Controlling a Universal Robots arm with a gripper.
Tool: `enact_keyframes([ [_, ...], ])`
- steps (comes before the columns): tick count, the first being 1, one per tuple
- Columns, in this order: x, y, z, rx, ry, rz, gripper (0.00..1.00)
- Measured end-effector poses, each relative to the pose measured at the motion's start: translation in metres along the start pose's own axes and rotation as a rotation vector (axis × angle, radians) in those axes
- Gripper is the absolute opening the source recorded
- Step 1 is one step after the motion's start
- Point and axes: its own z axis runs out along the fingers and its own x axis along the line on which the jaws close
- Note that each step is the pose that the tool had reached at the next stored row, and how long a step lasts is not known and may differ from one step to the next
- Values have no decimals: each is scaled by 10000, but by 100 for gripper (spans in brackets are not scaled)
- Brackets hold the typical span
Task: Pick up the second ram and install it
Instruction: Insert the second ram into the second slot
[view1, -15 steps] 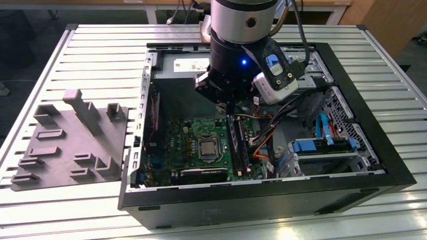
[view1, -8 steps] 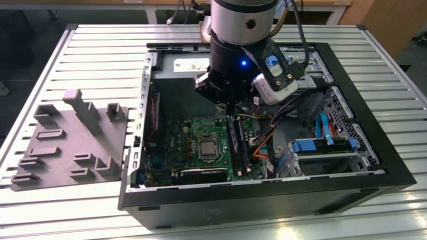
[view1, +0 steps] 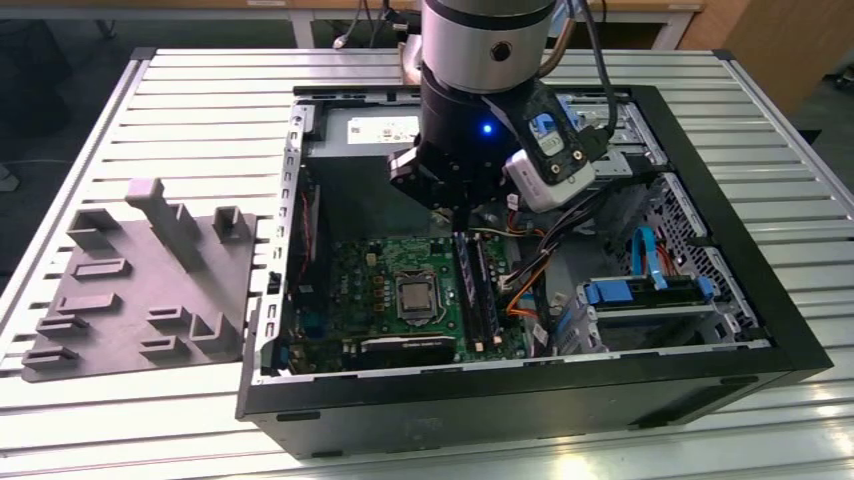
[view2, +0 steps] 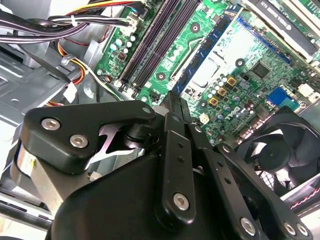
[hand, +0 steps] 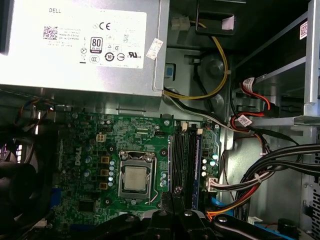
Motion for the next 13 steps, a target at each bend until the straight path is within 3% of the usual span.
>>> enact_keyframes([
  [13, 1, -1, 26, -7, -1, 1, 12],
])
